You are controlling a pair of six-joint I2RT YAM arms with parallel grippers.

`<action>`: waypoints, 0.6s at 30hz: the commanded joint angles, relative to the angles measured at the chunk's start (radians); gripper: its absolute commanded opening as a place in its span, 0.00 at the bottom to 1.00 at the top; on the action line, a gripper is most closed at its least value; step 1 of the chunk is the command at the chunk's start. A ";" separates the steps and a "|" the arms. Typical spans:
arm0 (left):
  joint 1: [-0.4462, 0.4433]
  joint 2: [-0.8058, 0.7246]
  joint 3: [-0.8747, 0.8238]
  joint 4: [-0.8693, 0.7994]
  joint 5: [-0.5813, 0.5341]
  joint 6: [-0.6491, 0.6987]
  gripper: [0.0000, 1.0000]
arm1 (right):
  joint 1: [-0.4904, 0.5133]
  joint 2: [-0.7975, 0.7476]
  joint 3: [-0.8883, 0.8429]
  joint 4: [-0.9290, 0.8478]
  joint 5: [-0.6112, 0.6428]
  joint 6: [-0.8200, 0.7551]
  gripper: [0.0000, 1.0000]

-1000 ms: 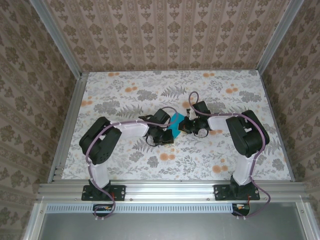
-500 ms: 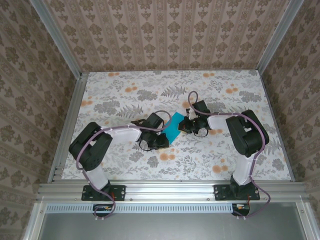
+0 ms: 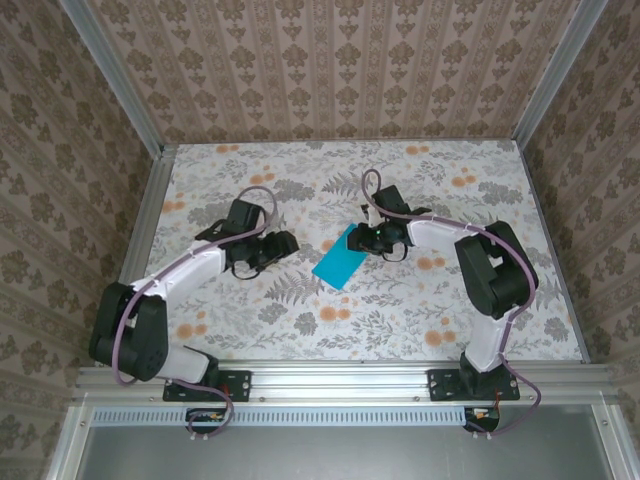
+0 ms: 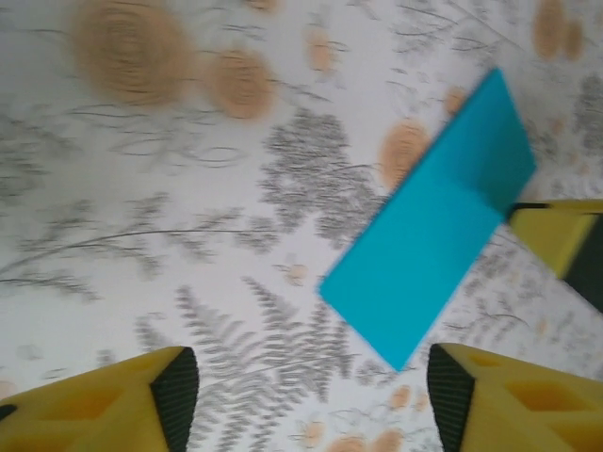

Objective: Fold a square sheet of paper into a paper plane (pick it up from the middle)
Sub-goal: First fold in half a square sheet of paper at the center of the table, then rotate the square sheet of paper at the center of the table.

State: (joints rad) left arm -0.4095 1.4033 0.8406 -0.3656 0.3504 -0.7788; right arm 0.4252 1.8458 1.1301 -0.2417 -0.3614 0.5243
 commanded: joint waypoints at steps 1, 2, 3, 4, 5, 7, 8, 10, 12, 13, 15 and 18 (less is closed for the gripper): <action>0.052 -0.035 -0.038 -0.055 -0.024 0.029 0.75 | 0.043 -0.013 0.049 -0.085 0.217 0.061 0.44; 0.065 -0.041 -0.045 -0.056 -0.023 0.033 0.77 | 0.050 -0.005 0.057 -0.087 0.239 0.072 0.45; 0.080 -0.048 -0.052 -0.060 -0.024 0.034 0.79 | 0.057 0.010 0.068 -0.092 0.261 0.086 0.45; 0.093 -0.057 -0.059 -0.062 -0.024 0.038 0.81 | 0.063 0.025 0.081 -0.099 0.284 0.100 0.46; 0.102 -0.063 -0.064 -0.064 -0.022 0.039 0.81 | 0.066 0.040 0.094 -0.106 0.298 0.109 0.47; 0.119 -0.077 -0.073 -0.072 -0.021 0.048 0.84 | 0.073 0.076 0.127 -0.129 0.333 0.123 0.49; 0.123 -0.082 -0.076 -0.072 -0.019 0.051 0.85 | 0.077 0.091 0.145 -0.141 0.343 0.122 0.50; 0.129 -0.093 -0.085 -0.072 -0.018 0.053 0.87 | 0.085 0.127 0.182 -0.168 0.361 0.115 0.51; 0.130 -0.096 -0.087 -0.073 -0.012 0.056 0.89 | 0.095 0.155 0.210 -0.186 0.362 0.102 0.51; 0.132 -0.097 -0.087 -0.073 -0.009 0.056 0.90 | 0.100 0.171 0.223 -0.193 0.361 0.090 0.51; 0.133 -0.096 -0.088 -0.071 -0.001 0.058 0.92 | 0.110 0.195 0.240 -0.202 0.336 0.059 0.51; 0.132 -0.095 -0.087 -0.069 0.011 0.062 0.97 | 0.126 0.226 0.255 -0.194 0.240 -0.014 0.49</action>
State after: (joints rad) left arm -0.2863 1.3243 0.7631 -0.4202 0.3428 -0.7383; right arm 0.5236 2.0232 1.3632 -0.3923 -0.0566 0.5793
